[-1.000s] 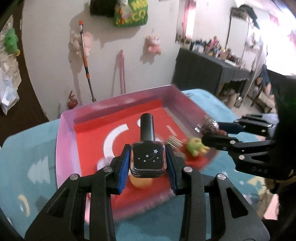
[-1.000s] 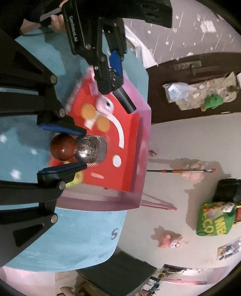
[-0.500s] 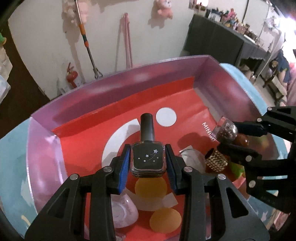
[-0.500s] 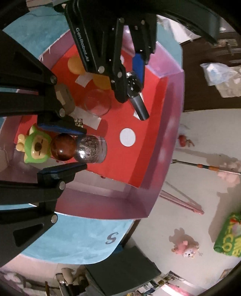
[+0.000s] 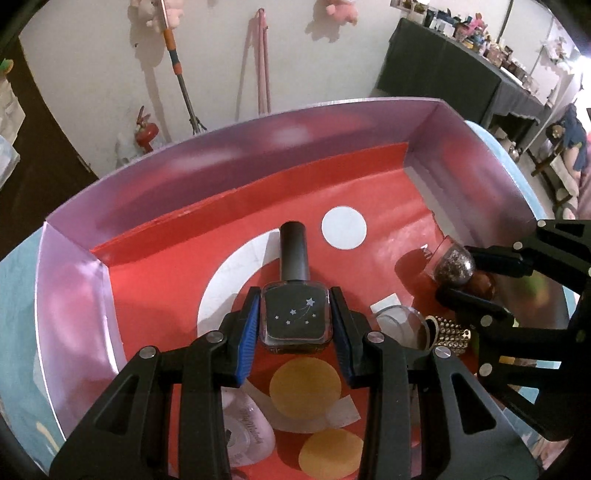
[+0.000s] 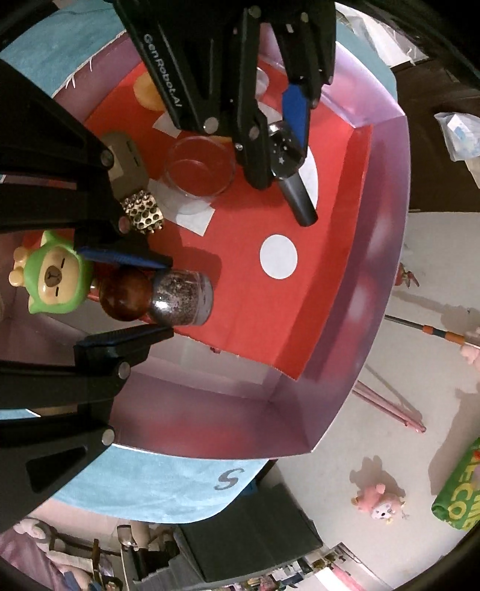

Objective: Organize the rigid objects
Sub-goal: 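Carry the black bottle into the pink box with the left tool while the right tool carries the jar in, then open both tools to release the bottle and jar inside the box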

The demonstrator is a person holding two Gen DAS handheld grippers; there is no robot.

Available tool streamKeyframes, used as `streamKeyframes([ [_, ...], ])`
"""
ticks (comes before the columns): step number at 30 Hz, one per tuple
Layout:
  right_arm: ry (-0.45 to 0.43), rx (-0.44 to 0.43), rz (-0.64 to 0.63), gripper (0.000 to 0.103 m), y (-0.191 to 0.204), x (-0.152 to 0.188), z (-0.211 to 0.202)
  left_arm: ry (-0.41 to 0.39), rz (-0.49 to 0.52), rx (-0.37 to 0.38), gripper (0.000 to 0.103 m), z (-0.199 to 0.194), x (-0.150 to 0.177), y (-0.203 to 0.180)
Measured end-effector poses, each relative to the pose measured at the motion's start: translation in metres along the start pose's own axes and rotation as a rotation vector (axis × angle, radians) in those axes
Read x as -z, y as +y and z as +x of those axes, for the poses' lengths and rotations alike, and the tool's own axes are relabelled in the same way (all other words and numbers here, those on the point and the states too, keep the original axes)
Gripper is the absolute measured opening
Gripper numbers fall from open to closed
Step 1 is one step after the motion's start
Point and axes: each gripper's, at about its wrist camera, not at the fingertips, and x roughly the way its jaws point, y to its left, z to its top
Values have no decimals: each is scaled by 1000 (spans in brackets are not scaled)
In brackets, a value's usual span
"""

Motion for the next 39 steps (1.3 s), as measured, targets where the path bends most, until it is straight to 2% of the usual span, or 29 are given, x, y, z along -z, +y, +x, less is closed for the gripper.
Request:
streamKeyframes([
  [3, 2, 4, -6, 32, 1, 0, 2, 23, -9, 3, 34, 6, 2, -1],
  [23, 9, 5, -21, 31, 4, 1, 1, 15, -38, 26, 35, 6, 1, 6],
  [25, 10, 2, -21, 32, 3, 1, 1, 13, -39, 22, 38, 7, 1, 5],
  [27, 11, 0, -23, 32, 4, 1, 0, 2, -44, 16, 49, 7, 0, 5],
  [28, 9, -3, -23, 34, 4, 1, 0, -6, -48, 17, 50, 6, 0, 5],
  [31, 1, -6, -25, 40, 3, -1, -2, -17, -54, 24, 52, 5, 0, 5],
  [34, -11, 12, -35, 51, 4, -1, -7, -27, -60, 22, 52, 1, 0, 5],
  [37, -19, 10, -25, 51, 0, -2, -10, -47, -65, 26, 53, -7, 1, 5],
  [39, -26, 5, -12, 51, -4, -2, -14, -65, -70, 31, 61, -13, 1, 7],
])
